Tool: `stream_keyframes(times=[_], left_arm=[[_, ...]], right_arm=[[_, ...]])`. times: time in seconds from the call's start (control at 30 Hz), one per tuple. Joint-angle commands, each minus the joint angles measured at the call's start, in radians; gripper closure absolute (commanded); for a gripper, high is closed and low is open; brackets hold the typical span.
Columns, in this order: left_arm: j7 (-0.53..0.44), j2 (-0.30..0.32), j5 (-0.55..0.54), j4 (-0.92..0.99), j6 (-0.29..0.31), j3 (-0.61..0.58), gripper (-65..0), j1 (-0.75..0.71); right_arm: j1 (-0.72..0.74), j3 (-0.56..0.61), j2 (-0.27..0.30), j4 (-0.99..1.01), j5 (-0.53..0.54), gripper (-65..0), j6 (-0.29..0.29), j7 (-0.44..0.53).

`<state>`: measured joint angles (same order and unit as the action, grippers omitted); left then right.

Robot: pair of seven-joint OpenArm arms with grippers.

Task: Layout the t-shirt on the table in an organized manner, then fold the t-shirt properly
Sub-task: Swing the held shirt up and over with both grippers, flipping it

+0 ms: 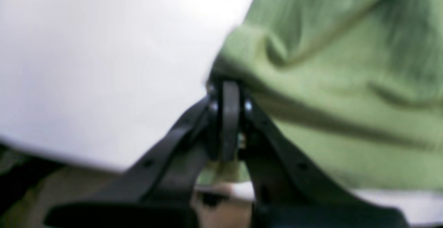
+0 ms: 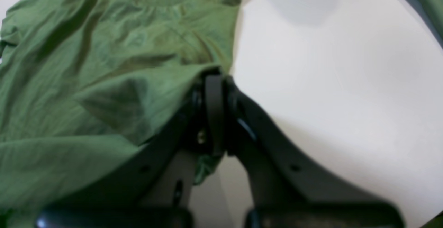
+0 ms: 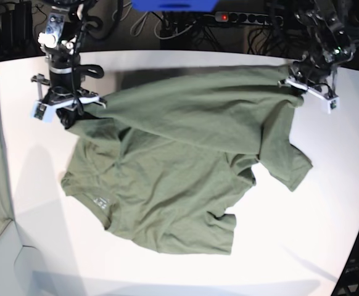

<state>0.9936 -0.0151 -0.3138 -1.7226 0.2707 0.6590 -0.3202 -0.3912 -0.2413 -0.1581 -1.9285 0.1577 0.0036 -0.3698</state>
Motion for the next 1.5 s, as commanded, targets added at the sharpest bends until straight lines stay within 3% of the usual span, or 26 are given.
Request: stream_keyframes(times=[0.0, 0.2, 0.4, 0.73, 0.87, 1.07, 1.47], left_arm=[[0.008, 0.005, -0.026, -0.057, -0.003, 0.002, -0.3, -0.006], [0.052, 0.002, -0.153, -0.231, -0.004, 0.003, -0.3, 0.016], [0.061, 0.004, -0.219, -0.268, -0.004, 0.003, -0.3, 0.08], [0.051, 0.0, -0.252, -0.284, 0.003, 0.061, -0.3, 0.211], [0.061, 0.016, -0.387, -0.284, -0.003, 0.112, -0.3, 0.286], [0.061, 0.103, -0.589, -0.284, -0.004, 0.147, -0.2, 0.393], [0.061, 0.137, -0.654, -0.282, -0.004, 0.14, -0.2, 0.691]], right_arm=[[0.004, 0.0, 0.001, -0.016, 0.003, 0.0, 0.0, 0.028], [0.004, 0.0, 0.001, -0.024, 0.003, 0.0, 0.002, 0.03], [0.03, 0.0, 0.001, -0.039, 0.003, 0.0, 0.002, 0.03], [0.14, 0.0, 0.001, -0.056, 0.003, 0.0, 0.002, 0.03], [0.209, 0.0, 0.001, -0.056, 0.003, 0.0, 0.002, 0.032], [0.341, 0.0, 0.001, -0.064, 0.003, 0.0, 0.002, 0.03], [0.562, 0.17, 0.001, -0.067, 0.003, 0.0, 0.002, 0.036]])
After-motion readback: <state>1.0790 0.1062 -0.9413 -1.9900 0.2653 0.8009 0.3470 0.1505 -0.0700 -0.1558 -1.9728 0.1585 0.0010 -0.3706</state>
